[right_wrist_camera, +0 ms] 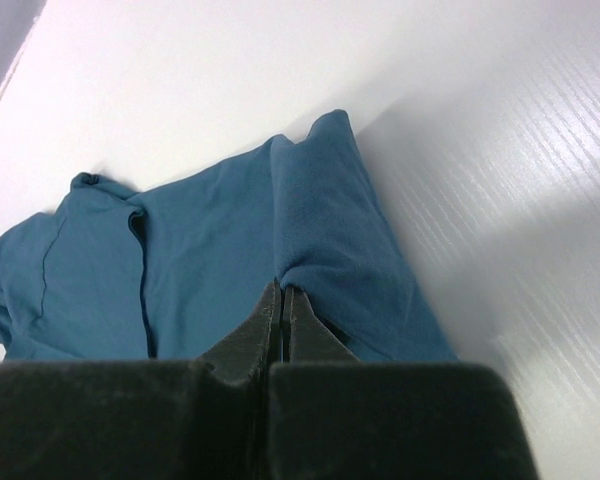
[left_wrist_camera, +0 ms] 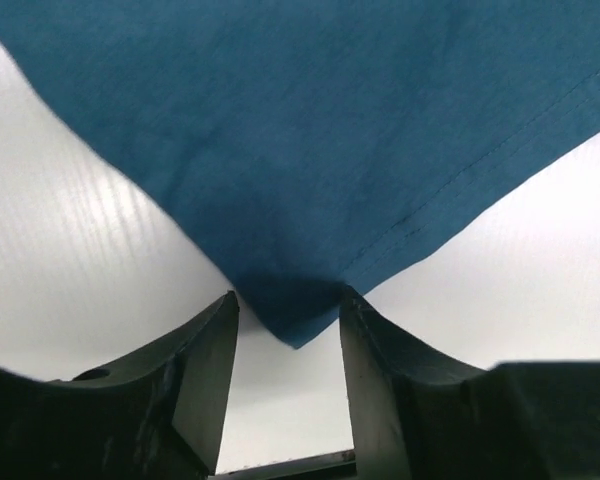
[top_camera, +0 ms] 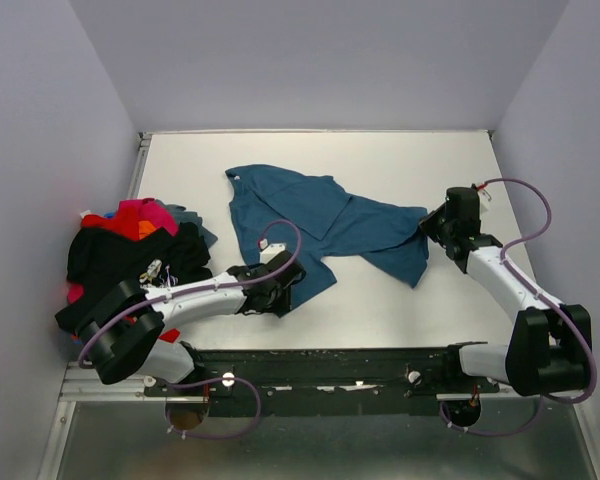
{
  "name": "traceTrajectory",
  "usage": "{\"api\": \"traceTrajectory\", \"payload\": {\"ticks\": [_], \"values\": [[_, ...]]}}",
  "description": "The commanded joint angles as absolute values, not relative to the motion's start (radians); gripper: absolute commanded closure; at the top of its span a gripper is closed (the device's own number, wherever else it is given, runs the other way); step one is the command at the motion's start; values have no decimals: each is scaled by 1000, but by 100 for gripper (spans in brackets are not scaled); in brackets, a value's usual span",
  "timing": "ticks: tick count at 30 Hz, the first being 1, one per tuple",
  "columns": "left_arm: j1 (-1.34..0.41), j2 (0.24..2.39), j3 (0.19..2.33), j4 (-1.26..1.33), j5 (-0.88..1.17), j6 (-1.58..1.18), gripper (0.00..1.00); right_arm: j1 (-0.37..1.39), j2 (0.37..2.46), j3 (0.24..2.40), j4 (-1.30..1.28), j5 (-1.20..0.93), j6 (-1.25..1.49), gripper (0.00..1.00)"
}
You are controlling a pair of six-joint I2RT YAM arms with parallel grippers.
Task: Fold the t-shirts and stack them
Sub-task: Flatten out the tshirt
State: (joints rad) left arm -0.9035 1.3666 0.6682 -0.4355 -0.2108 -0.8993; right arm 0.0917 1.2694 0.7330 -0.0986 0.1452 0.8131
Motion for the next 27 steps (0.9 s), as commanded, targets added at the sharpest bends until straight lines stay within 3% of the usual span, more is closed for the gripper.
{"api": "traceTrajectory", "payload": {"ticks": [1,5,14,20,24,27], "values": [[-923,1448,673,-378,-221,-916,62,97,1233,713,-75,164,802,99],[-917,1445,658,-322,-239,-904,99,97,1212,706,-75,176,802,99],[-783,1286,854,-532,-296,-726,100,100,1218,738,-83,210,750,99],[-520,1129,1127,-707,-251,-562,100,132,1327,1041,-268,270,649,99],[-416,1118,1313,-808,-252,-489,100,228,1351,1206,-365,290,574,99],[-345,1103,1371,-834,-264,-448,100,358,1322,1177,-380,267,583,99]]}}
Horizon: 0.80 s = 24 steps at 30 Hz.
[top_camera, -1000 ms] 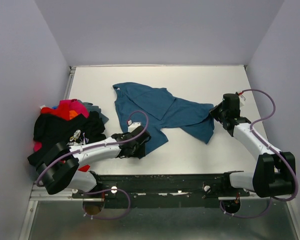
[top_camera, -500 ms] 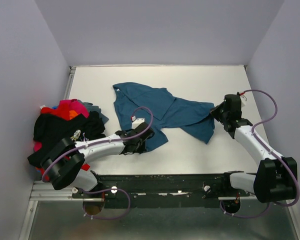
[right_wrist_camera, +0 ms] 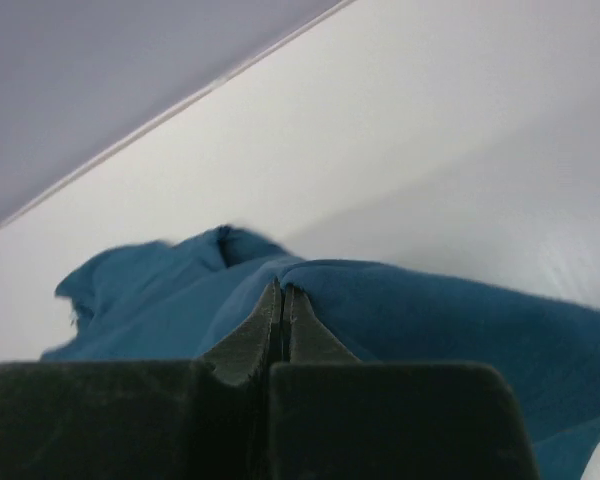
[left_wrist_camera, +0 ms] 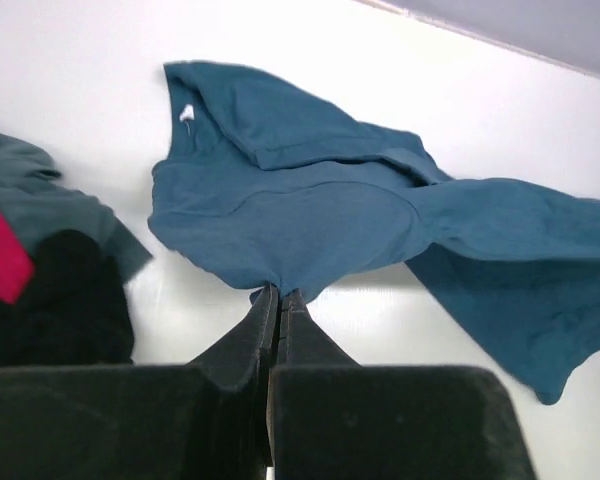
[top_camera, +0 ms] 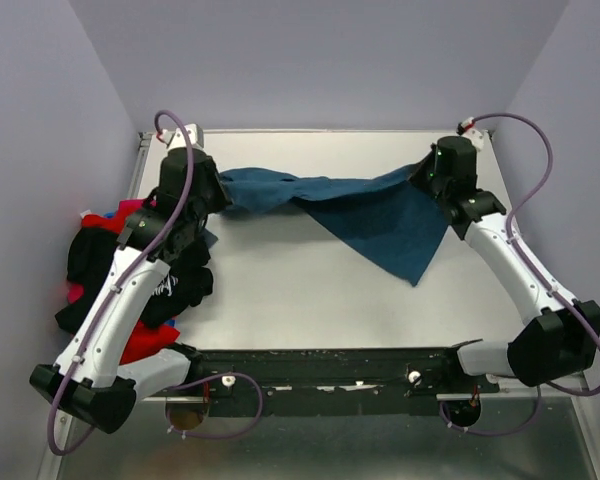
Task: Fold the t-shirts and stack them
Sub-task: Flatten out the tshirt
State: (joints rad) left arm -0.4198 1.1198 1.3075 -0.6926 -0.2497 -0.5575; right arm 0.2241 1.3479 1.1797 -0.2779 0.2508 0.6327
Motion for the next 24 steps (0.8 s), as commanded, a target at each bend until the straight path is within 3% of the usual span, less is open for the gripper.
{"api": "traceTrajectory", "payload": {"ticks": [1,3,8,12,16,17,21,24], "values": [[-322,1097,1377,-833,-271,-436,100,400,1315,1145,-376,249,594,99],[-293,1086,1379,-830,-296,-417,100,478,1310,1083,-382,242,638,99],[-284,1017,1252,-749,-287,-405,100,483,1292,925,-402,227,729,96],[-276,977,1163,-718,-322,-390,100,491,1238,790,-354,75,755,91],[-264,974,1143,-723,-388,-359,100,581,1157,683,-333,57,807,94],[-261,973,1138,-721,-405,-354,100,615,1143,670,-333,66,821,98],[-244,954,1126,-704,-436,-344,100,806,1164,725,-461,177,866,98],[-241,940,1109,-684,-426,-342,100,929,1267,833,-637,320,955,87]]}}
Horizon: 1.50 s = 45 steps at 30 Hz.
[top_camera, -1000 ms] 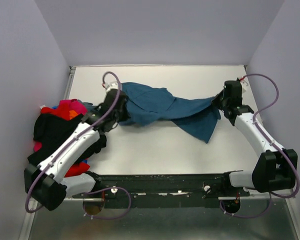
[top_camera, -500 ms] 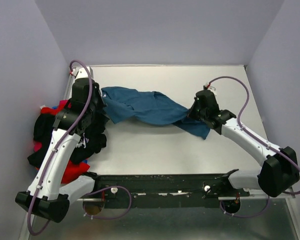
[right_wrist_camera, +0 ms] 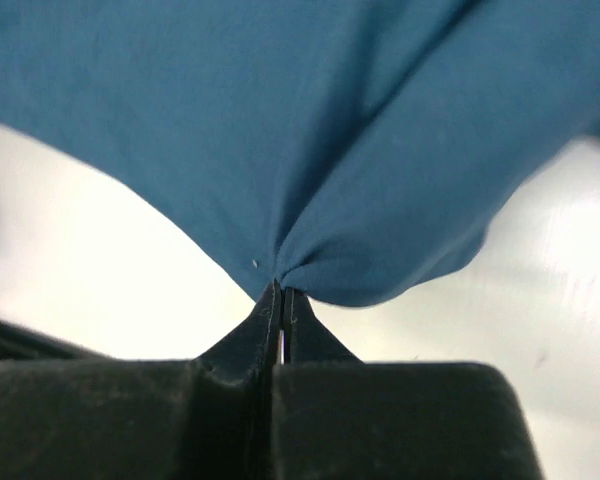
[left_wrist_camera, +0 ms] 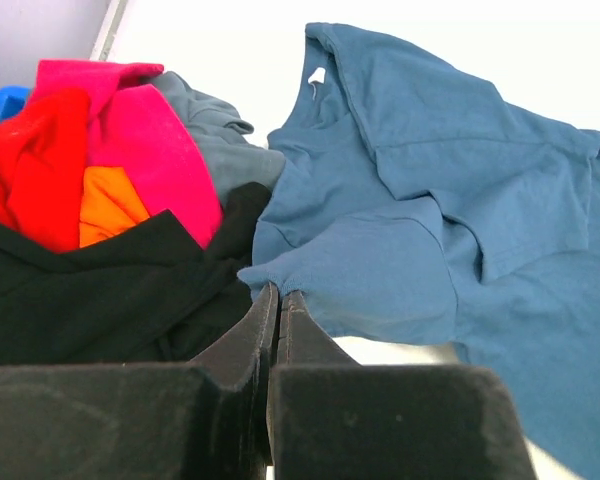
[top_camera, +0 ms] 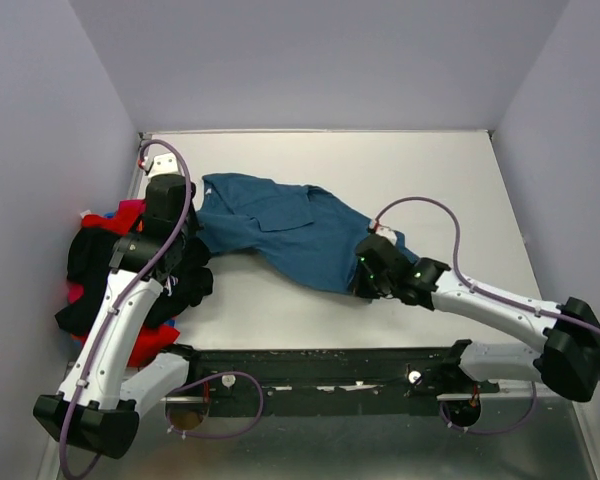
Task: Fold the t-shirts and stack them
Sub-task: Flatten out the tshirt
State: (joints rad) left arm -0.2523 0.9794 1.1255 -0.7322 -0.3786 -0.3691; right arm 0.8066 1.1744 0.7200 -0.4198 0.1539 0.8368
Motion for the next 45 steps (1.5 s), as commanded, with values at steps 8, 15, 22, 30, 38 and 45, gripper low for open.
{"api": "traceTrajectory", "payload": {"ticks": [8,15,22,30,38,45], "values": [[-239,893,1032,-630,-387,-331,100,976,1298,858,-713,394,1015,37],[-238,894,1012,-629,-376,-331,100,974,1134,779,-845,469,1083,39],[-236,885,1006,-626,-379,-333,100,956,1094,661,-923,474,1251,44],[-236,885,1002,-618,-362,-331,100,763,1098,557,-758,394,1183,49],[-238,882,997,-615,-354,-331,100,713,1212,560,-618,299,1131,55],[-235,881,994,-614,-351,-330,100,713,1223,534,-623,261,1180,77]]}}
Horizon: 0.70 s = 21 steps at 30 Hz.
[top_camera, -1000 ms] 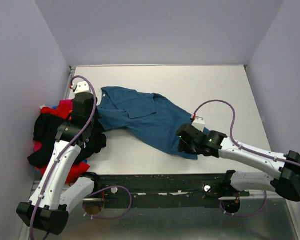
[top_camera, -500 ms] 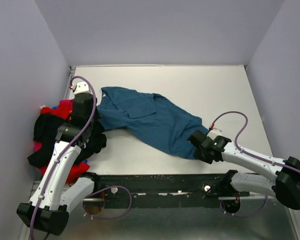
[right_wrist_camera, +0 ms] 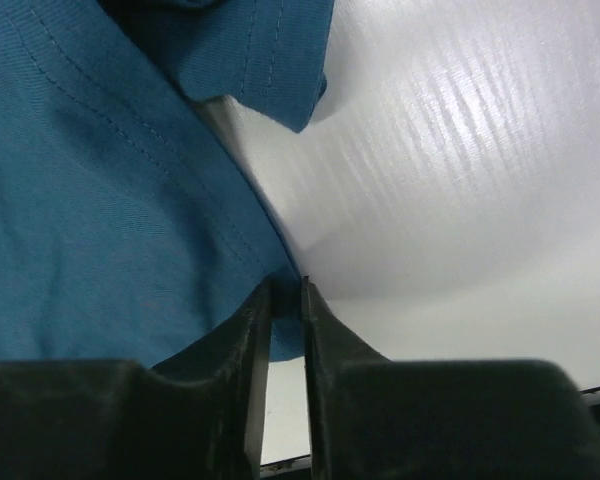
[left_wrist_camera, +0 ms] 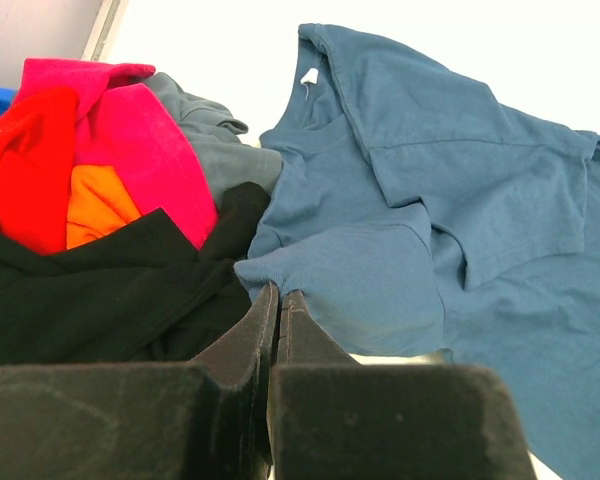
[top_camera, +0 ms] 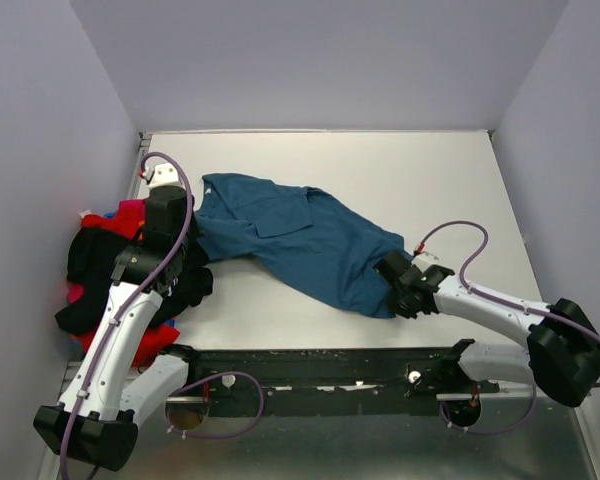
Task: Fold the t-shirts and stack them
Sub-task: Flatten out the tshirt
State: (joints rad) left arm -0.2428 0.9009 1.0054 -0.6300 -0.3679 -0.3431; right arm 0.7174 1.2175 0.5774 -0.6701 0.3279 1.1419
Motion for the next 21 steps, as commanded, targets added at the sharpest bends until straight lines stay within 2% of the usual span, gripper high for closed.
{"api": "traceTrajectory", "payload": {"ticks": [1,3,6,13,18,21], "values": [[-235,885,994,-615,-350,-328,100,713,1204,537,-632,264,1181,82],[-235,891,996,-612,-339,-328,100,713,1163,564,-676,288,1174,91],[-235,922,1018,-617,-310,-340,100,697,1091,649,-738,331,1126,99],[-235,1028,1123,-603,-256,-477,100,451,1043,842,-698,269,896,99],[-230,1205,1256,-534,-204,-587,100,229,1152,1115,-689,93,778,99],[-219,1360,1441,-535,-172,-623,100,134,1253,1312,-690,-32,743,99]]}}
